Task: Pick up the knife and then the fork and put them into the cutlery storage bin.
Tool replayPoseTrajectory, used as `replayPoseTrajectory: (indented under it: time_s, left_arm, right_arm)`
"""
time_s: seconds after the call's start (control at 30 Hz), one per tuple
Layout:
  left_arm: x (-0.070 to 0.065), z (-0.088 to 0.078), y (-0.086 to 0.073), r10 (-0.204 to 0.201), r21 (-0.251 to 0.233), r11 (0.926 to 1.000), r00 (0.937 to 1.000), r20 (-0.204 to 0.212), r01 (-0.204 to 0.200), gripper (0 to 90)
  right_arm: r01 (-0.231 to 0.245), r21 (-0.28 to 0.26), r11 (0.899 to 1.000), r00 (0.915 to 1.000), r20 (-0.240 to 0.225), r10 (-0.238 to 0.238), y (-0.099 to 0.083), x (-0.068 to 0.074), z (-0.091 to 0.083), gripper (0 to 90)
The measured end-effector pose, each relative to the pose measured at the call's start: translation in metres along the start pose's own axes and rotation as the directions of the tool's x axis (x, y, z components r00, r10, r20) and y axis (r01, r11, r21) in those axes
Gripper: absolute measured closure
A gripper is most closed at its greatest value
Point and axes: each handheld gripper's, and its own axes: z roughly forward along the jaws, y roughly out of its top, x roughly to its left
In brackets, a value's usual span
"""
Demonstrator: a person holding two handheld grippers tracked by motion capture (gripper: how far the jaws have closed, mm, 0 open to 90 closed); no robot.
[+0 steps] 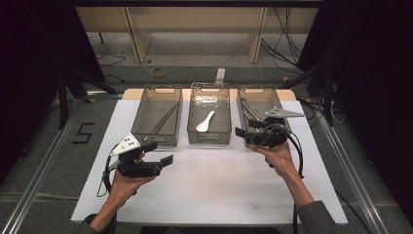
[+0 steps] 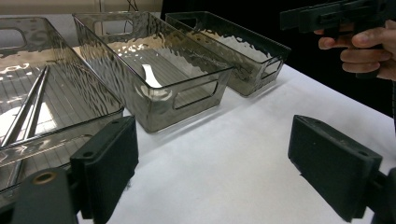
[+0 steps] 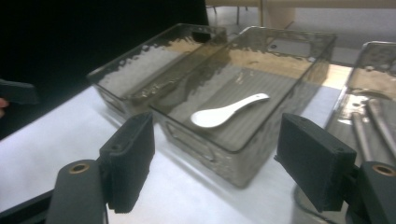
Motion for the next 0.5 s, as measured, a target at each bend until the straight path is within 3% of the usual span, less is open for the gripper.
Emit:
replayPoseTrajectory:
  time_s: [0.5]
  left_arm:
    - [-0.002, 0.0, 0.0, 0.0, 0.002, 1.0, 0.9999, 0.014, 0.0, 15.4]
  right_arm:
    - [0.016, -0.058, 0.998, 0.9984, -0.052, -0.019, -0.015, 0.016, -0.013, 24.8]
